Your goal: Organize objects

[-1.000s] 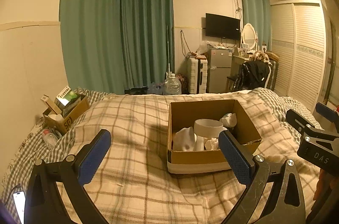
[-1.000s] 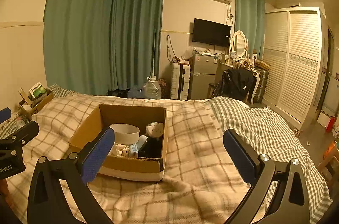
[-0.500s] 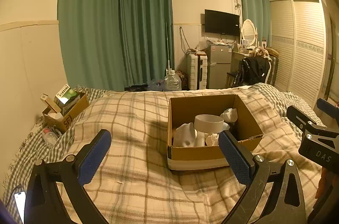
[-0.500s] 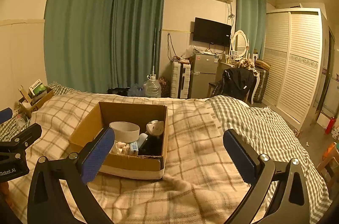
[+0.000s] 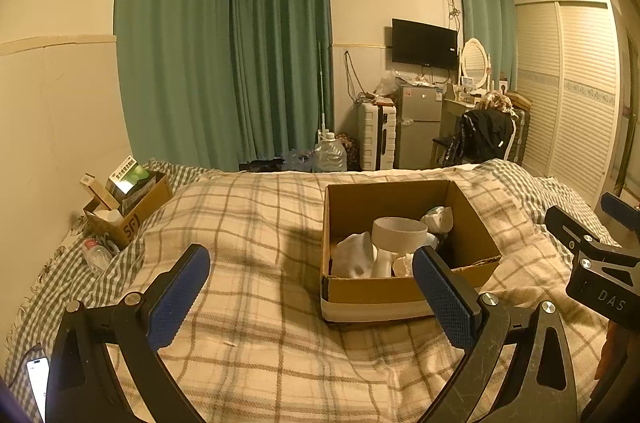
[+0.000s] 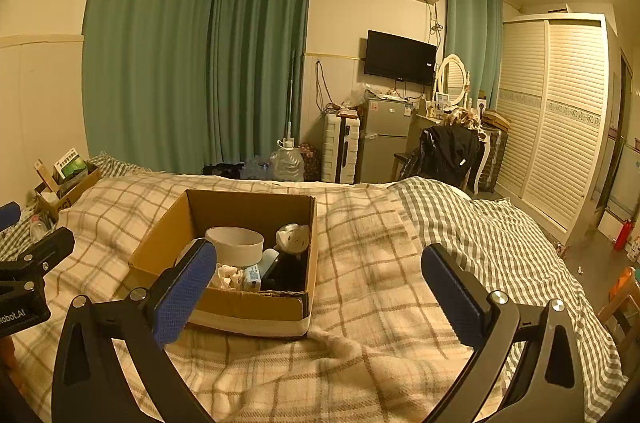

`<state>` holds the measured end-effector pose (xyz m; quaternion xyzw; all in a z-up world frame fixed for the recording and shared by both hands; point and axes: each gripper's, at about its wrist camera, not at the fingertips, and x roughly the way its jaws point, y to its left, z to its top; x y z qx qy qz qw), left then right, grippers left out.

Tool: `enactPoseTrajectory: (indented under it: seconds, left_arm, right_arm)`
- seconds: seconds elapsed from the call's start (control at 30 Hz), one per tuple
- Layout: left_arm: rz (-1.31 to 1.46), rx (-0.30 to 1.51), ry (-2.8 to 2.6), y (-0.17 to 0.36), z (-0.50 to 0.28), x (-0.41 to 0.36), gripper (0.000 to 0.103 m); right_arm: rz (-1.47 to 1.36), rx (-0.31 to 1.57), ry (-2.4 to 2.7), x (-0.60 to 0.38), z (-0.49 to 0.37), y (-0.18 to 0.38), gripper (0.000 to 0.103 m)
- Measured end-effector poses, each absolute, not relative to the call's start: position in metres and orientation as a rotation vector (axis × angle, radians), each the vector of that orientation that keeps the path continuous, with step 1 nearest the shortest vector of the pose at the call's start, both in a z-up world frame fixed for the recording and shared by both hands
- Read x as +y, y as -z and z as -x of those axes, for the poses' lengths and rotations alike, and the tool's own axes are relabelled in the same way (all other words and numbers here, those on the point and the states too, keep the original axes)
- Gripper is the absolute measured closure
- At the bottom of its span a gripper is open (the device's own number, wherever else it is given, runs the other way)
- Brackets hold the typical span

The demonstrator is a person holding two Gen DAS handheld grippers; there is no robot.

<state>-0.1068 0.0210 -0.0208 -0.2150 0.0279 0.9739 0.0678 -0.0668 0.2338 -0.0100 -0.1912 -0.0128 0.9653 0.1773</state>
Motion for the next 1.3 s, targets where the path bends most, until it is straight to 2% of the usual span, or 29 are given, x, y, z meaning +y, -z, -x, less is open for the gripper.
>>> enactPoseTrajectory:
  seconds: [1.3]
  left_arm:
    - [0.656,0.102,-2.921,0.0236,0.1072,0.0220,0.000]
  right_arm:
    - [0.563,-0.038,-2.719,0.2326,0.0694,0.0131,0.000]
